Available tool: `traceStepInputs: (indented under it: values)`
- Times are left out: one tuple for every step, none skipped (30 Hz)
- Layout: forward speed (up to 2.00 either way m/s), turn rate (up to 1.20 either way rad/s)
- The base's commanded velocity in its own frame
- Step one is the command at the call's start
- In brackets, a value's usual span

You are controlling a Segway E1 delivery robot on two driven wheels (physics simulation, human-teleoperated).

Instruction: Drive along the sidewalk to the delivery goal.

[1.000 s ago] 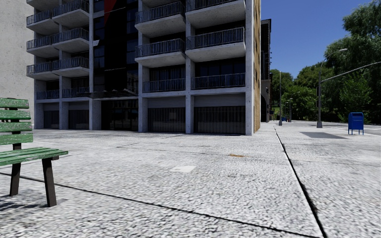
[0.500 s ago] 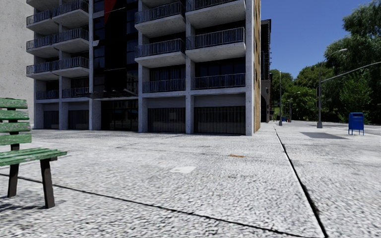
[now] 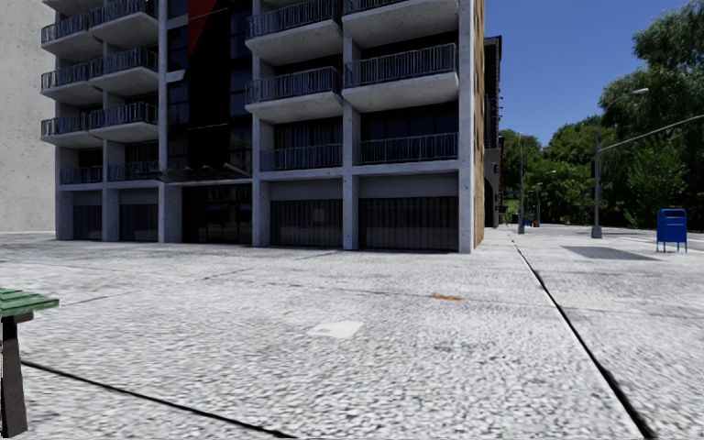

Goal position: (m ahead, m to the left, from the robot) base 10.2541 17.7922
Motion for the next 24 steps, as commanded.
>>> traceStepInputs:
  values:
    - [1.85, 0.0]
    - [1.85, 0.0]
    - [1.84, 0.0]
    - [1.84, 0.0]
    - [1.84, 0.0]
    - [1.81, 0.0]
    - [1.8, 0.0]
    - [1.79, 0.0]
    - [1.79, 0.0]
    - [1.79, 0.0]
    - [1.79, 0.0]
    - [1.78, 0.0]
    - [1.78, 0.0]
    - [1.78, 0.0]
    - [1.78, 0.0]
    - [1.76, 0.01]
    - [1.75, 0.06]
    - [1.75, 0.06]
    - [1.75, 0.08]
    - [1.75, 0.12]
    - [1.74, 0.13]
    - [1.74, 0.13]
    - [1.73, 0.16]
    - [1.73, 0.17]
